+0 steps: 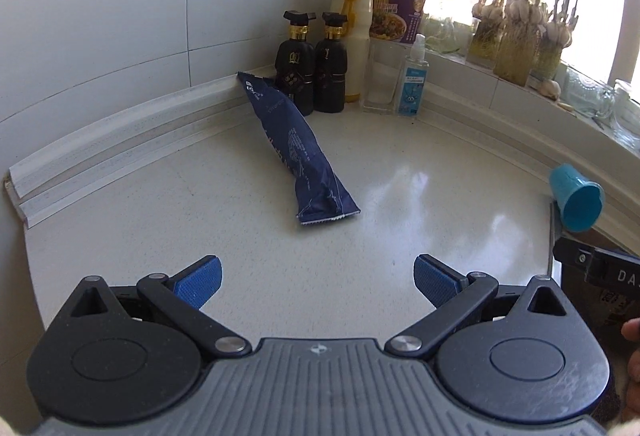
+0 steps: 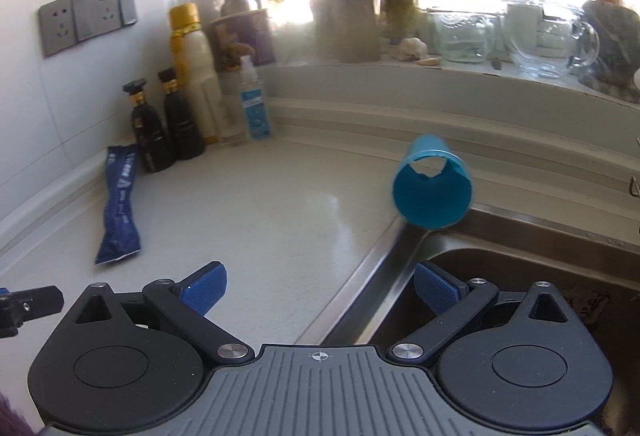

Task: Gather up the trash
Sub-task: 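Move both tools back up toward the blue wrapper on the counter, then grasp the blue wrapper with the left tool while the right tool grasps the blue cup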

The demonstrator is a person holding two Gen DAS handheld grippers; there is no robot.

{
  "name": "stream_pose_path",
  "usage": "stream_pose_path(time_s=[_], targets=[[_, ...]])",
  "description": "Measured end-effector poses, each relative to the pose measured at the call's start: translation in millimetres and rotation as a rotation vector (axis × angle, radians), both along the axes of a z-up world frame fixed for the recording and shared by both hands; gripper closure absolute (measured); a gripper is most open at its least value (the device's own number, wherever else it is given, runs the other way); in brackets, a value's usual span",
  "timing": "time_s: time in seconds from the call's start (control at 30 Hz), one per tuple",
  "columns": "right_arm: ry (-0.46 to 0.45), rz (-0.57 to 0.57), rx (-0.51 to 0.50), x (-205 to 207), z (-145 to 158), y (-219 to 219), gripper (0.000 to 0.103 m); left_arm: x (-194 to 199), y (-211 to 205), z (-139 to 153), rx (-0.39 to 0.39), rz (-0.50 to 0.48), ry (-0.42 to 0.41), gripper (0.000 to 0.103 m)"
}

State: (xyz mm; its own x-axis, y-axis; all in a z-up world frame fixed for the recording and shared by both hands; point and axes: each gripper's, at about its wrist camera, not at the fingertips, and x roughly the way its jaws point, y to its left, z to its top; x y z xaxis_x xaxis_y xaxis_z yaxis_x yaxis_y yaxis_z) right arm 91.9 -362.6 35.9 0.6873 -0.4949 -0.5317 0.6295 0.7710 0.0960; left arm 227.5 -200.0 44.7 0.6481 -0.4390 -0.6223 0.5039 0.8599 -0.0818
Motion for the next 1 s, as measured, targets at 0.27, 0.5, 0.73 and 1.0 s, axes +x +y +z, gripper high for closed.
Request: stream_pose_path(time_s=[0.27,0.5,0.73,1.0], targets=[[0.030,-0.116,-0.067,19,-13,-41,0.002,42,-27,-15,-0.025,0.068,-0.005,0.001],[0.055,-0.171,-0.160,45,-17,-66,0.002,64,-39,-20,-0.049,0.108,-0.003,0.014],[0.075,-0.201,-0.196,60,-20,-82,0.002,73,-47,-23,-0.030,0.108,-0.016,0.035],[0.074,-0.235,-0.234,66,-23,-94,0.009,79,-50,-27,-0.032,0.113,0.010,0.072]])
